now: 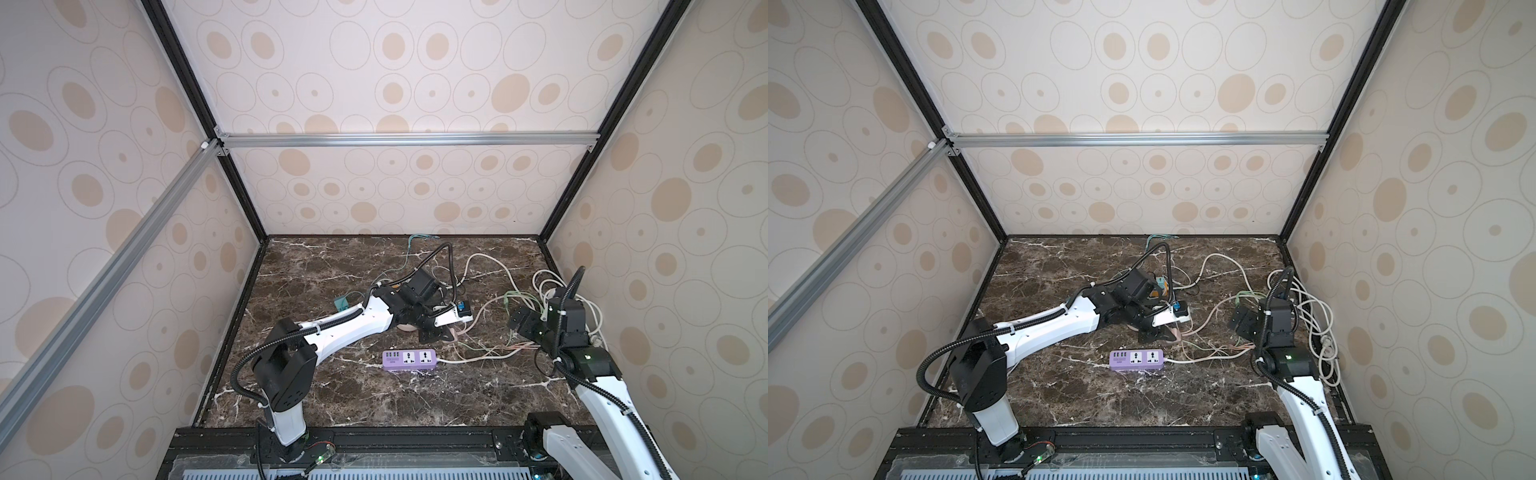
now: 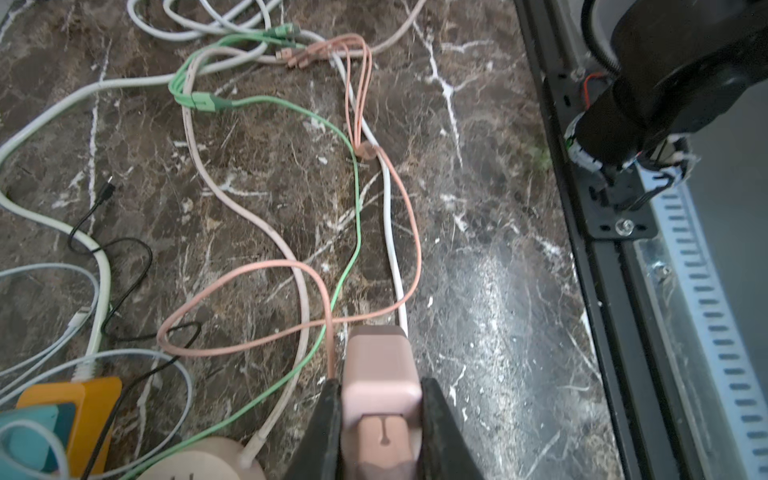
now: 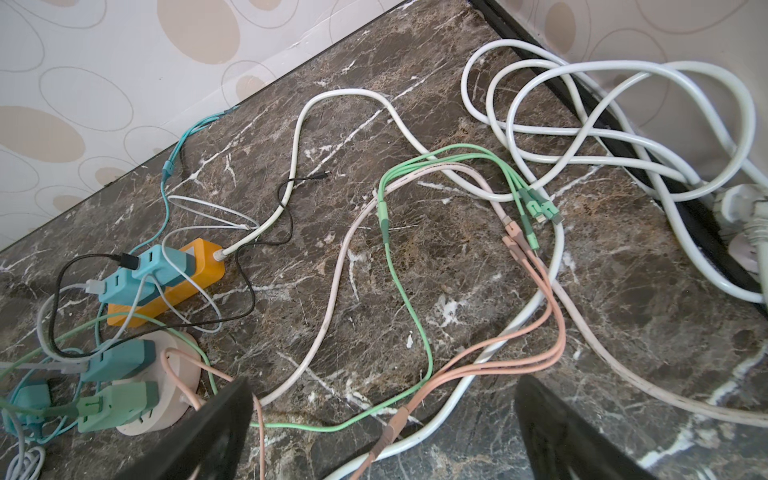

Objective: Insert the plug
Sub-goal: 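Lower the pink charger onto the purple strip's socket with left gripper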

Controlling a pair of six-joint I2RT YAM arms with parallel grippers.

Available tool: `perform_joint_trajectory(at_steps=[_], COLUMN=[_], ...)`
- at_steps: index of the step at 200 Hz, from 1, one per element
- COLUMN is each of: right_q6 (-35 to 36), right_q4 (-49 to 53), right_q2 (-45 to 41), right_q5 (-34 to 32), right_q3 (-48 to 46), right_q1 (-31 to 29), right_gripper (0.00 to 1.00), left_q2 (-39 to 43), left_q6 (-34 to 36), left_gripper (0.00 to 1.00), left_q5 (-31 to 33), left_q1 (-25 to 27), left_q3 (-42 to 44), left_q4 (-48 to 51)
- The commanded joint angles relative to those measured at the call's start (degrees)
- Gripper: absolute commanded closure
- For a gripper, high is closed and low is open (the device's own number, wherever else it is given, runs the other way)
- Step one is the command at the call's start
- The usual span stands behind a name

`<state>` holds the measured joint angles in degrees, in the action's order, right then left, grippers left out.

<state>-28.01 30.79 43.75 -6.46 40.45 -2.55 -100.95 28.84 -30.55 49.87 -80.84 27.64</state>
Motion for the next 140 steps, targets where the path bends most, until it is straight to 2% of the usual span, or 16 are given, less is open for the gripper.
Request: perform_joint_trajectory(at_steps=[1, 29, 55, 82, 140], right_q6=[0.71, 0.94, 1.16, 1.21, 1.34], right_q4=[-0.31, -0.54, -0.51, -0.24, 0.16], right_q2=[0.67, 1.60, 2.04, 1.96, 1.96], right_q5=[1.00, 1.26, 1.54, 1.99, 2.88], right_q3=[-0.28, -0.04, 0.01, -0.28, -0.54], right_q1=[0.17, 0.15, 0.10, 0.17, 0.17], right_gripper=[0.01, 0.01, 0.01, 0.01, 0.01], left_q2=[0.64, 1.14, -0.19, -0.74, 0.25], left_q6=[6.31, 8.09, 7.12, 6.44, 6.23], left_gripper=[1.00, 1.00, 1.00, 1.00, 1.00], left_q5=[3.30, 3.38, 8.80, 10.89, 7.14], left_q1=[-0.12, 0.31, 0.63, 0.95, 1.84], left_q3=[-2.19, -0.73, -1.31, -1.46, 1.03], left_q4=[5.66, 6.50, 9.37, 11.78, 13.55])
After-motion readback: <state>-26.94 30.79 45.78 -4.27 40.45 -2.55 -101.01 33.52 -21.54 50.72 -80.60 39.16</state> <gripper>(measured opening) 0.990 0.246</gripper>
